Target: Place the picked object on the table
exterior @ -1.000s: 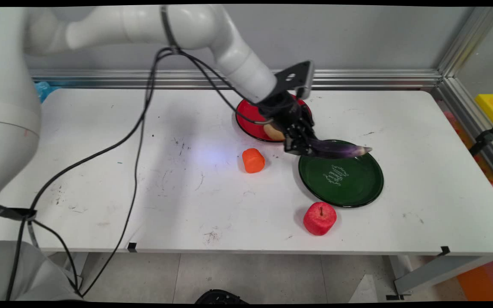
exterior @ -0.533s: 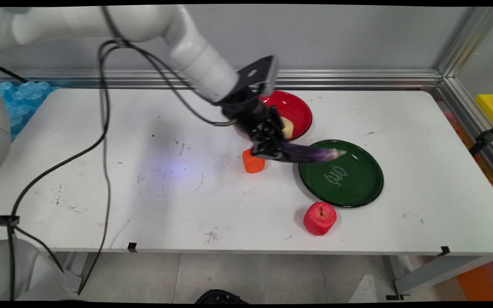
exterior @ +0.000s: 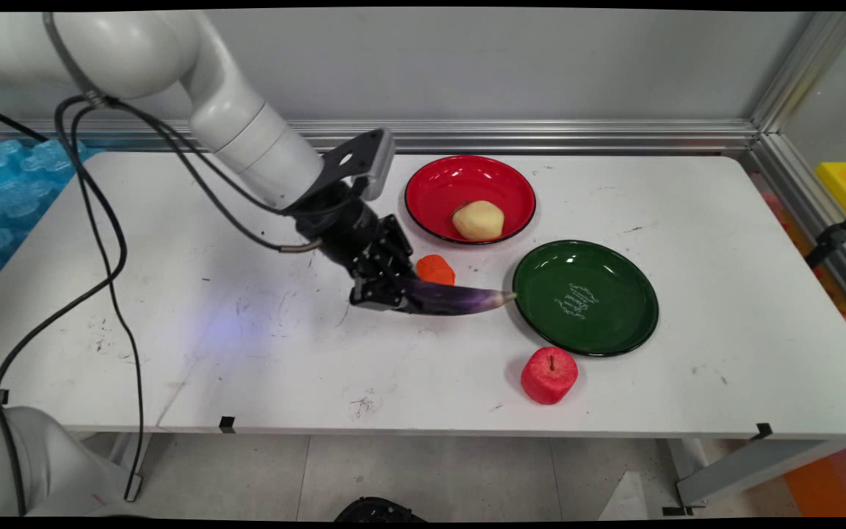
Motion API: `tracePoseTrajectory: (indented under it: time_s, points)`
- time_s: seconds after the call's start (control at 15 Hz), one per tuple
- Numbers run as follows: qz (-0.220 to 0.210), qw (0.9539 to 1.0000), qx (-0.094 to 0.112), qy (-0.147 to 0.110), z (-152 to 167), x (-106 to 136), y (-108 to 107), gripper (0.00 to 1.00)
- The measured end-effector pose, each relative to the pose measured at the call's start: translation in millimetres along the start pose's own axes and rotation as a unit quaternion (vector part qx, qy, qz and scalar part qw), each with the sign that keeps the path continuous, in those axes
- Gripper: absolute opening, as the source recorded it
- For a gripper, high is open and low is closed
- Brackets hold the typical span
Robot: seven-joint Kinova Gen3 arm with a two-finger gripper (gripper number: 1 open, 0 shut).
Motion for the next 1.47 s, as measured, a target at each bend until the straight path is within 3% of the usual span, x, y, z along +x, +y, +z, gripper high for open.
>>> tracePoseTrajectory:
  time_s: [0.4,1.07,1.13,1.47]
  points:
    - [-0.038,0.999,0.01,-0.021,26,-26,4,0.0]
    - [-0.036,0.9987,0.0,-0.036,88,-40,-3,0.0]
    - [-0.035,0.9988,-0.001,-0.035,91,-41,-3,1.0]
    - [-0.032,0.999,-0.001,-0.031,94,-42,-2,1.0]
